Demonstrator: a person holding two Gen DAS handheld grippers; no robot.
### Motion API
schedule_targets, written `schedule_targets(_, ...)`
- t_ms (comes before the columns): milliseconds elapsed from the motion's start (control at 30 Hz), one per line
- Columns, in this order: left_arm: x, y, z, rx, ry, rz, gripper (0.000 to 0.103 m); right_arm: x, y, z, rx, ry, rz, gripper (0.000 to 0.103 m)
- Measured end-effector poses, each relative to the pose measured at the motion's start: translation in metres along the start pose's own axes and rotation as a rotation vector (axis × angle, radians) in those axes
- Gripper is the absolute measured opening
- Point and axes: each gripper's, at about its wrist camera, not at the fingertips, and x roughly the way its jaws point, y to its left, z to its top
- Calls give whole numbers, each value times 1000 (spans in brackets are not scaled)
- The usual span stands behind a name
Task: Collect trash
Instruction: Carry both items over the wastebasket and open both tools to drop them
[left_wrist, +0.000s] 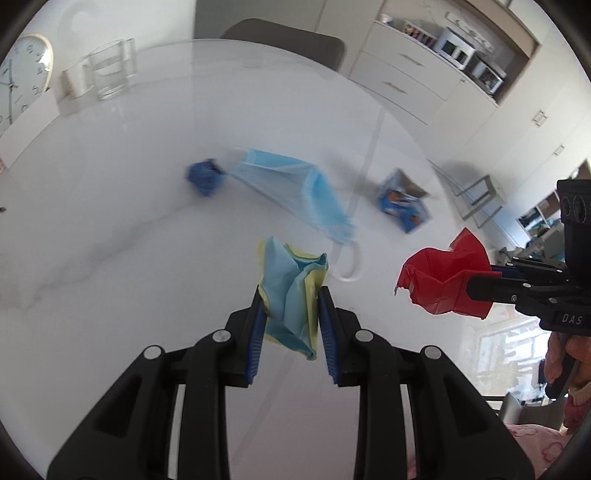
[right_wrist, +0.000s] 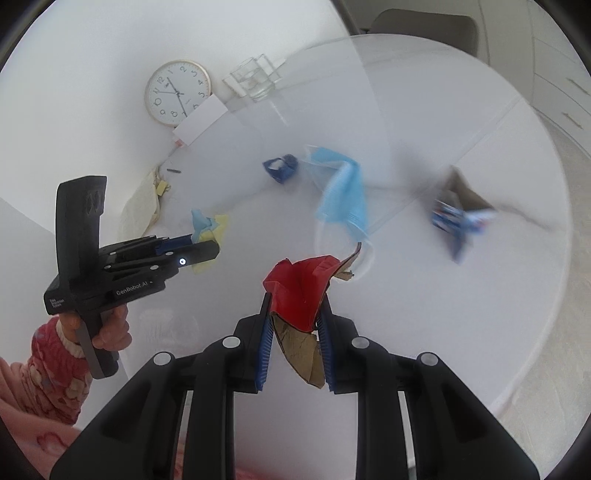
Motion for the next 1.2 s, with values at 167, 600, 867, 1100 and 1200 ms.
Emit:
schedule_targets(167, 12, -77, -10, 44, 22, -94, 28, -56, -52, -49, 53, -4, -97, 23)
schedule_targets(600, 39, -222, -28, 158, 85, -120, 28, -61, -159, -105, 92, 87, -208, 74)
schedule_targets(867, 50, -265, -37, 185, 124, -101, 28, -88, -189, -113, 156, 26, -239, 96)
schedule_targets(1100, 64, -305, -43, 247, 148, -120, 28, -118, -200, -115, 152, -16, -285, 98)
schedule_targets(1200, 73, -319, -44, 267, 148, -105, 31, -127, -203, -117, 146, -30, -290, 99)
